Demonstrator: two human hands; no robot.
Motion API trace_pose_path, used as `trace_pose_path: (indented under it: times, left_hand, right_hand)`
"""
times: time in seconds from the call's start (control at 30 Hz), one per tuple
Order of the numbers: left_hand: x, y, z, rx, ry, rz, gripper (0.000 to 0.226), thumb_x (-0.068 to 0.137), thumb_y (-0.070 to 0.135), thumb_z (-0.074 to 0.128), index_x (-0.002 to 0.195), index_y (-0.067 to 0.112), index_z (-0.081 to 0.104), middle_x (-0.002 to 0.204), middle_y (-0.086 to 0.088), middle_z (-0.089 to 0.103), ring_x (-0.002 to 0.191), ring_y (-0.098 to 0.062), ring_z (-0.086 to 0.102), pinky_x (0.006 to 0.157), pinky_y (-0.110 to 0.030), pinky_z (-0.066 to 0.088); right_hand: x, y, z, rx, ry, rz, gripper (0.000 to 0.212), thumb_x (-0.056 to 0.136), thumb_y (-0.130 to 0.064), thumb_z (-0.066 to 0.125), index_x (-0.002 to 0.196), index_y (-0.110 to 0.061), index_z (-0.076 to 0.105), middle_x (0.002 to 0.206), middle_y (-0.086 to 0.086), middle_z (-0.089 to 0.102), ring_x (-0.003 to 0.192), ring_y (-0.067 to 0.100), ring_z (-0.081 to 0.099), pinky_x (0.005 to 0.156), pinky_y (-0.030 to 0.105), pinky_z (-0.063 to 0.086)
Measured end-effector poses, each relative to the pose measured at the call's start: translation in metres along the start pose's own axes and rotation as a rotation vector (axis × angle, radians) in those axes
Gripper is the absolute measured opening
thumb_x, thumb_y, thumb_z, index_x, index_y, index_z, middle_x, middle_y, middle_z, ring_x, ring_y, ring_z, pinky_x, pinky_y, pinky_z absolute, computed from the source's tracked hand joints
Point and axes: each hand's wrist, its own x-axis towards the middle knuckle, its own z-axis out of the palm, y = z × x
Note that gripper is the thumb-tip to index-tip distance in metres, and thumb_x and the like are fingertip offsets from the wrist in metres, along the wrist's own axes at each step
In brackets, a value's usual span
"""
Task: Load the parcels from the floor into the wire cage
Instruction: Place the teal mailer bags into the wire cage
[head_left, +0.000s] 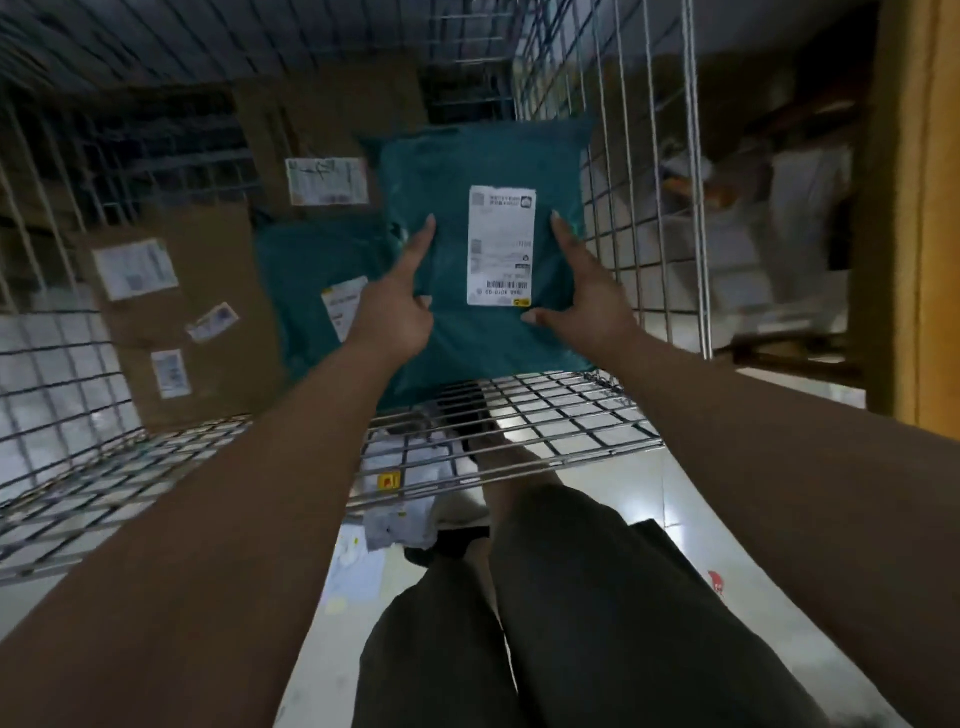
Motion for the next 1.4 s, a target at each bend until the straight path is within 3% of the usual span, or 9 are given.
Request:
trace_pose_path:
  times: [0.13,0.37,0.5,0.57,0.73,0.97,1.1,1.2,1.4]
  left_hand:
    - [0.031,-0.037,0.030,0.007,-0.030,-0.058,0.088,0.101,-0.002,0.054,0.158,0.054,0.017,0.149,-0.002,0.053,0.108,-0.012,0.057,0.073,0.005,0.037]
    - [0.063,-0.077,0.065,0.129,-0.133,-0.122,0.102,0.101,0.005,0.057,0.152,0.065,-0.007,0.161,-0.014,0.039,0.126,-0.033,0.057,0.109,-0.040,0.047]
    - [0.084,-0.091,0.078,0.264,-0.171,-0.113,0.111,0.097,0.003,0.060,0.151,0.063,-0.016,0.150,-0.018,0.049,0.121,-0.035,0.059,0.104,-0.047,0.051]
    - [0.090,-0.090,0.081,0.428,-0.216,-0.130,0.109,0.095,-0.002,0.059,0.159,0.049,-0.013,0.135,-0.019,0.058,0.110,-0.032,0.062,0.100,-0.044,0.052]
    - [0.081,-0.071,0.082,0.741,-0.197,-0.133,0.082,0.095,0.014,0.061,0.163,0.031,0.018,0.155,-0.011,0.039,0.135,-0.032,0.050,0.099,-0.047,0.049]
    - [0.023,-0.068,-0.020,0.137,0.019,-0.093,0.057,0.097,0.030,0.067,0.151,0.033,0.049,0.135,-0.012,0.065,0.114,-0.029,0.064,0.095,-0.034,0.054]
    - [-0.047,-0.059,-0.108,-0.035,0.235,-0.077,0.062,0.096,0.031,0.071,0.153,0.034,0.046,0.114,-0.006,0.064,0.089,-0.017,0.061,0.081,-0.036,0.054]
    - [-0.116,-0.066,-0.162,-0.066,0.498,-0.070,0.060,0.092,0.033,0.074,0.148,0.033,0.053,0.122,-0.004,0.060,0.107,-0.020,0.062,0.082,-0.027,0.045]
    - [-0.275,-0.104,-0.192,-0.314,0.761,-0.053,0.049,0.088,0.028,0.078,0.134,0.037,0.066,0.116,0.005,0.063,0.095,-0.008,0.064,0.077,-0.018,0.047]
  right_hand:
    - [0.023,0.032,0.026,-0.027,-0.061,0.060,0.121,0.076,-0.021,0.090,0.162,-0.044,0.008,0.163,0.005,0.033,0.146,0.024,0.035,0.118,0.037,0.034]
    - [0.060,0.077,0.057,-0.072,-0.121,0.078,0.121,0.079,-0.018,0.088,0.162,-0.046,0.004,0.166,0.003,0.026,0.150,0.022,0.027,0.115,0.030,0.027]
    - [0.076,0.095,0.078,-0.118,-0.132,0.120,0.123,0.079,-0.016,0.088,0.162,-0.043,0.002,0.164,0.007,0.027,0.150,0.025,0.029,0.114,0.029,0.027]
    - [0.079,0.101,0.087,-0.151,-0.175,0.143,0.126,0.077,-0.017,0.089,0.163,-0.040,0.000,0.160,0.010,0.033,0.146,0.029,0.035,0.114,0.032,0.033]
    - [0.079,0.089,0.092,-0.217,-0.267,0.148,0.124,0.074,-0.027,0.090,0.163,-0.038,0.005,0.161,0.015,0.030,0.145,0.033,0.036,0.118,0.040,0.036]
    - [0.072,-0.055,0.076,-0.228,-0.192,-0.143,0.076,0.089,-0.028,0.079,0.155,-0.021,0.042,0.157,0.009,0.041,0.145,0.026,0.037,0.119,0.040,0.034]
    - [0.040,-0.169,0.085,-0.300,-0.335,-0.345,0.063,0.092,-0.029,0.077,0.149,-0.023,0.050,0.145,-0.007,0.050,0.126,0.007,0.047,0.098,0.011,0.036]
    - [0.000,-0.246,0.099,-0.339,-0.429,-0.485,0.062,0.092,-0.037,0.075,0.148,-0.026,0.051,0.153,-0.002,0.049,0.130,0.014,0.051,0.102,0.026,0.044]
    - [-0.115,-0.335,0.134,-0.393,-0.520,-0.680,0.054,0.091,-0.036,0.074,0.142,-0.030,0.056,0.134,-0.004,0.061,0.116,0.013,0.061,0.097,0.036,0.054]
